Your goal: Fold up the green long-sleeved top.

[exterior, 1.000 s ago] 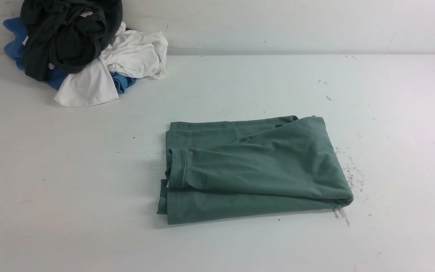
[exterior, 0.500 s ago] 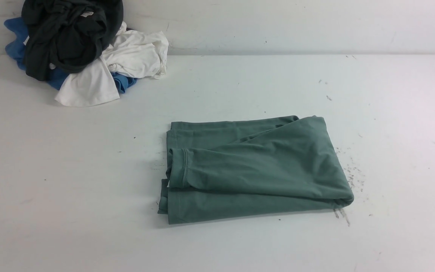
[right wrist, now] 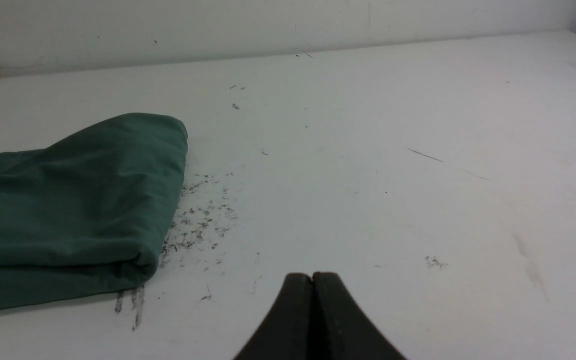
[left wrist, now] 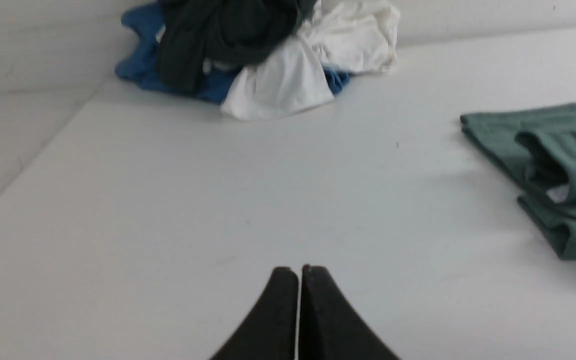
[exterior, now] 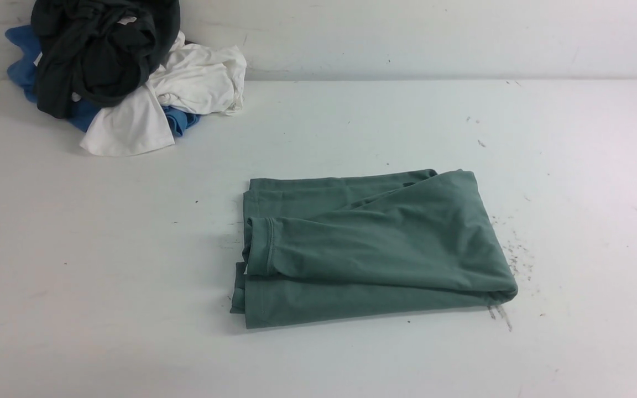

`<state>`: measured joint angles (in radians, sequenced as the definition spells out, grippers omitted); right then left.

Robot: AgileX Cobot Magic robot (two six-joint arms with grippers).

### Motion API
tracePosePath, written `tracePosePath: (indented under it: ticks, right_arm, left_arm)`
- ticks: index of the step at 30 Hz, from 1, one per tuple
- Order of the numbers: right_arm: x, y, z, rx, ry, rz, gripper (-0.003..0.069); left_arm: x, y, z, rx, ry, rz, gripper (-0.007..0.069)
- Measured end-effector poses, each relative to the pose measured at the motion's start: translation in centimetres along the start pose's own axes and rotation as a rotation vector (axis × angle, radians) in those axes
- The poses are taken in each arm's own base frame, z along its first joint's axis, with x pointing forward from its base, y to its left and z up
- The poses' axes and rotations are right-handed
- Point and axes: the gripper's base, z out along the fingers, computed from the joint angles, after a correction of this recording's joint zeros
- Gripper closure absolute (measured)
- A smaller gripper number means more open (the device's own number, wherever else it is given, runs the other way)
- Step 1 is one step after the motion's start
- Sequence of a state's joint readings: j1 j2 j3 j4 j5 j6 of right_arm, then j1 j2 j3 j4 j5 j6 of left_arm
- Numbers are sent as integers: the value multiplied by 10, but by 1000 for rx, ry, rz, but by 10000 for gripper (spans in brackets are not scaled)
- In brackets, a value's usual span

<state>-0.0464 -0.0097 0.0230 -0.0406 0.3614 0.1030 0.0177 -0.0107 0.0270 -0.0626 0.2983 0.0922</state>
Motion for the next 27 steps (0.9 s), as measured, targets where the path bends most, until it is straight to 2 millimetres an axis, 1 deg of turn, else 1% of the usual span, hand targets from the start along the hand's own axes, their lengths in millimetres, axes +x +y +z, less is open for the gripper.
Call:
tracePosePath:
  ticks: [1, 2, 4, 27]
  right_arm:
    - [0, 0, 0, 0, 0, 0, 675]
    - [0, 0, 0, 0, 0, 0, 675]
    - [0, 0, 0, 0, 0, 0, 675]
    - [0, 0, 0, 0, 0, 0, 675]
  left_arm:
    - [1, 0, 0, 0, 7, -2, 631]
    - [5, 0, 0, 1, 50, 1, 631]
    - [5, 0, 0, 1, 54, -3, 631]
    - [5, 0, 0, 1, 56, -11, 631]
